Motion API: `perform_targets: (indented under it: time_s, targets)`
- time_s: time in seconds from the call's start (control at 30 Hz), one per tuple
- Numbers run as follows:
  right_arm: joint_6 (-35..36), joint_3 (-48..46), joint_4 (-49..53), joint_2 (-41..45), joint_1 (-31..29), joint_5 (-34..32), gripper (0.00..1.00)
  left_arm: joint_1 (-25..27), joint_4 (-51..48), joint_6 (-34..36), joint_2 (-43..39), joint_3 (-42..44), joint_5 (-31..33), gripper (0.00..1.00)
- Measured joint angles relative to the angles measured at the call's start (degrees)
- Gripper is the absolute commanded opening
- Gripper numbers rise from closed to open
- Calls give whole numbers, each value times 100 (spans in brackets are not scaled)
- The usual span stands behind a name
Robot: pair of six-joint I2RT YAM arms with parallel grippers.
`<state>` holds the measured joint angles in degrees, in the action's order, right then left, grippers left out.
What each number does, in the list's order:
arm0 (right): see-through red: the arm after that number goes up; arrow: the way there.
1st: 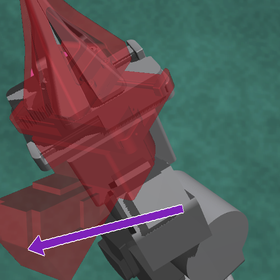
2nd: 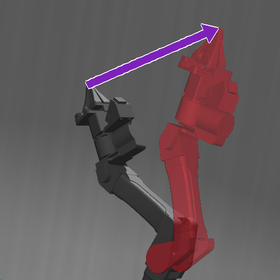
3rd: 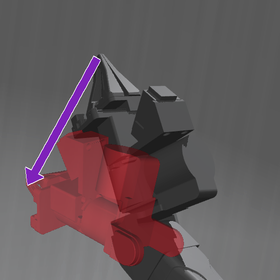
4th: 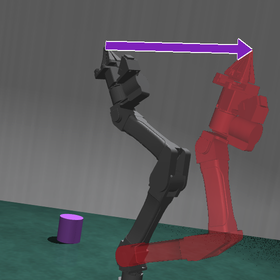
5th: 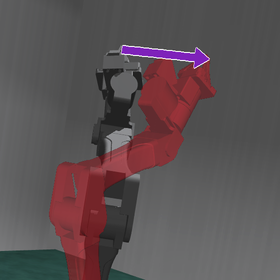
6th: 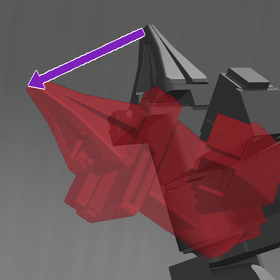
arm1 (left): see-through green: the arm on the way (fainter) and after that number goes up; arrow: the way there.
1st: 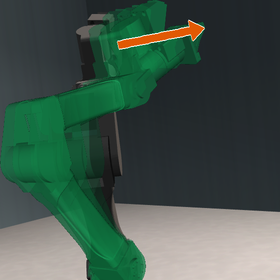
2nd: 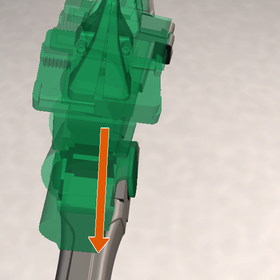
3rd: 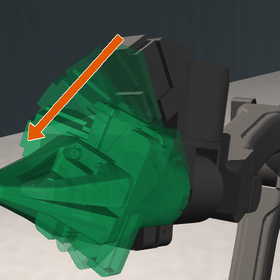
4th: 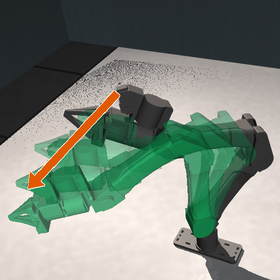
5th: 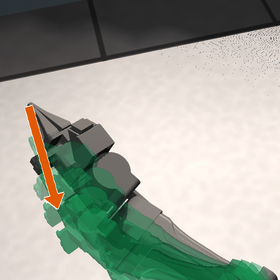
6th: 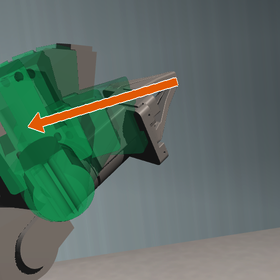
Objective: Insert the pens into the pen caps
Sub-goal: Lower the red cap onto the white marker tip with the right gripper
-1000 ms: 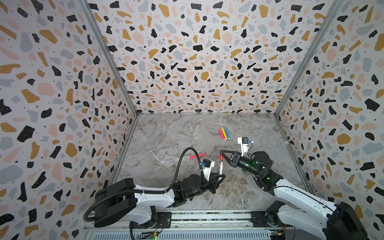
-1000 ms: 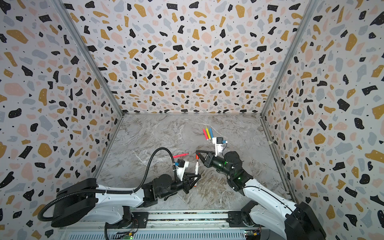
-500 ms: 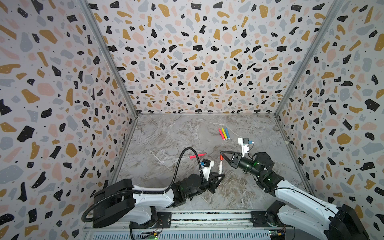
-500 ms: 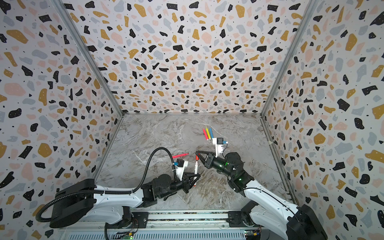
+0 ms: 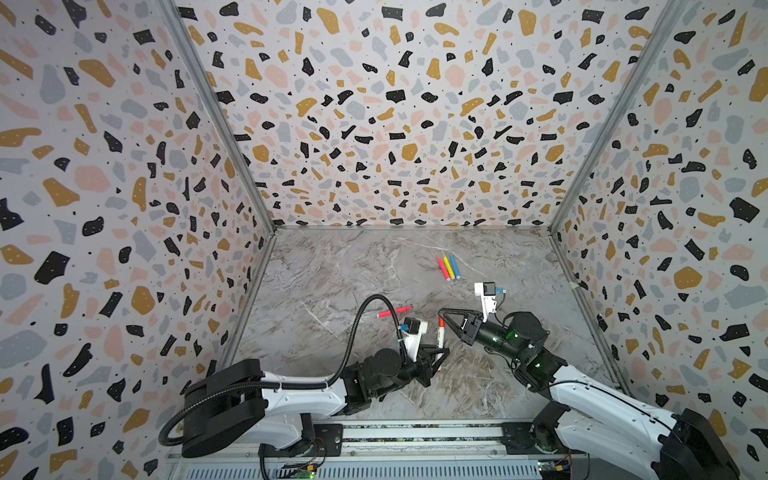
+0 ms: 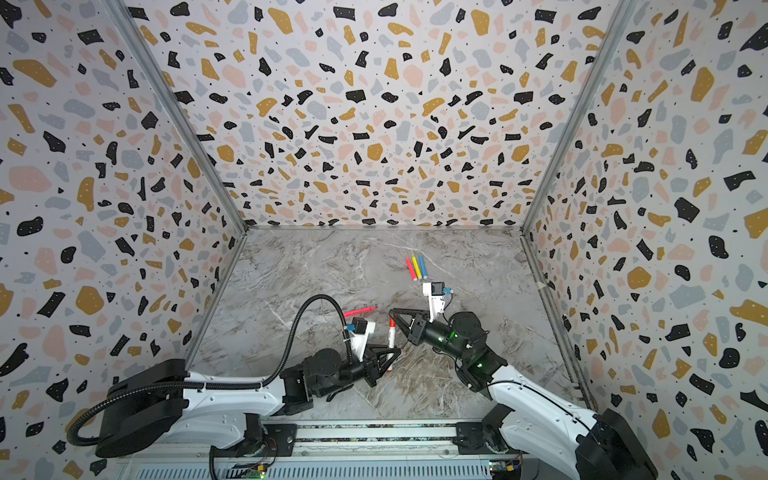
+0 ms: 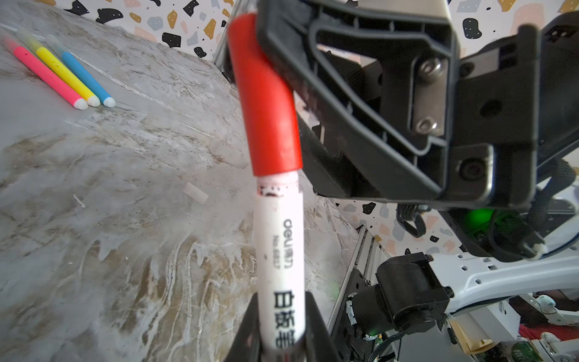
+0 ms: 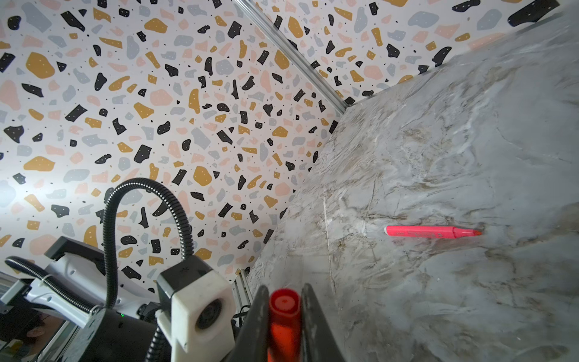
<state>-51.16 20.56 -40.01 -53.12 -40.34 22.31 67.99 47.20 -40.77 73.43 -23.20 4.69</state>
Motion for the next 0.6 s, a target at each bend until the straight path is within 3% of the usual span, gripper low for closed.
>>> perform_targets:
  time_s: [0.23, 0.37, 0.6]
  targets:
    - [181, -363, -581, 197, -188, -149, 0, 28, -249, -66, -264, 2, -142, 1]
    - [313, -411, -782, 240, -310, -234, 6, 26, -350, -55, -435, 2, -223, 1]
    - [437, -415, -1067, 116, -431, -269, 8, -26, -398, -11, -605, 52, -317, 1]
